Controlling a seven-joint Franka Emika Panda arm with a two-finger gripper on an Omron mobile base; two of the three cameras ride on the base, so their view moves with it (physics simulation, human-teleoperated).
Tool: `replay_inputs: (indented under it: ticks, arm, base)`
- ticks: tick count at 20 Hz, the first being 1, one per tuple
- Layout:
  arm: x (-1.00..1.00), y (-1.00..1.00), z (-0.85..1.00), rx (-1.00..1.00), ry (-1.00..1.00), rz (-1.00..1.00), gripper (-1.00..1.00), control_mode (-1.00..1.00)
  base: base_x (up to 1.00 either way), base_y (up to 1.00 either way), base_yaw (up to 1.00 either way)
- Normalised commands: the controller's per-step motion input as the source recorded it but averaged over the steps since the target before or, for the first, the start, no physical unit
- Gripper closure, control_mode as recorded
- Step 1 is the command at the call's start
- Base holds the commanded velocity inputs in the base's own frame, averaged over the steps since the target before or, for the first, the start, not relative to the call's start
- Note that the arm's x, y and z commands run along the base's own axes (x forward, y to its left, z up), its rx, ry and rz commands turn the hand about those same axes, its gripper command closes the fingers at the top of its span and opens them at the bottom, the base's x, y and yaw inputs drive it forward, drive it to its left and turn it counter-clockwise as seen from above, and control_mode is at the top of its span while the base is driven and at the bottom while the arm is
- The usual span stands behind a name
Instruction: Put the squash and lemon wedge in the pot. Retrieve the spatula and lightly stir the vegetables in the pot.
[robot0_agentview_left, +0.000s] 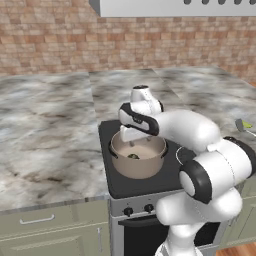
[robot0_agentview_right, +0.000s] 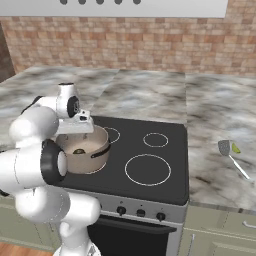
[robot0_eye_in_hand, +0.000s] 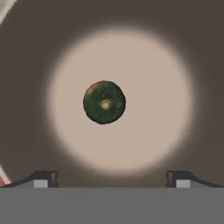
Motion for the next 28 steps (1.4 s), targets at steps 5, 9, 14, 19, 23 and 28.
replay_inputs:
  ticks: [5,9,14,19,23,28]
  arm:
    - [-1.00,-0.11,0.48,0.01,-0.14,0.00,-1.00,-1.00]
    - [-0.86,-0.28,0.47,0.00,-0.07,0.00,-1.00,-1.00]
    - [-0.32,-0.39,0.47,0.02,-0.05,-0.04,-1.00,-1.00]
    - [0.00,0.00,0.00,0.00,0.00,0.00,-1.00,-1.00]
    - [0.00,0.00,0.00,0.00,0.00,0.00,-1.00,-1.00]
    - [-0.01,0.00,0.00,0.00,0.00,0.00,-1.00,-1.00]
  base:
    - [0.00,0.00,0.00]
    - [0.00,0.00,0.00]
    - [0.00,0.00,0.00]
    - [0.00,0.00,0.00]
    - [0.00,0.00,0.00]
    - [0.00,0.00,0.00]
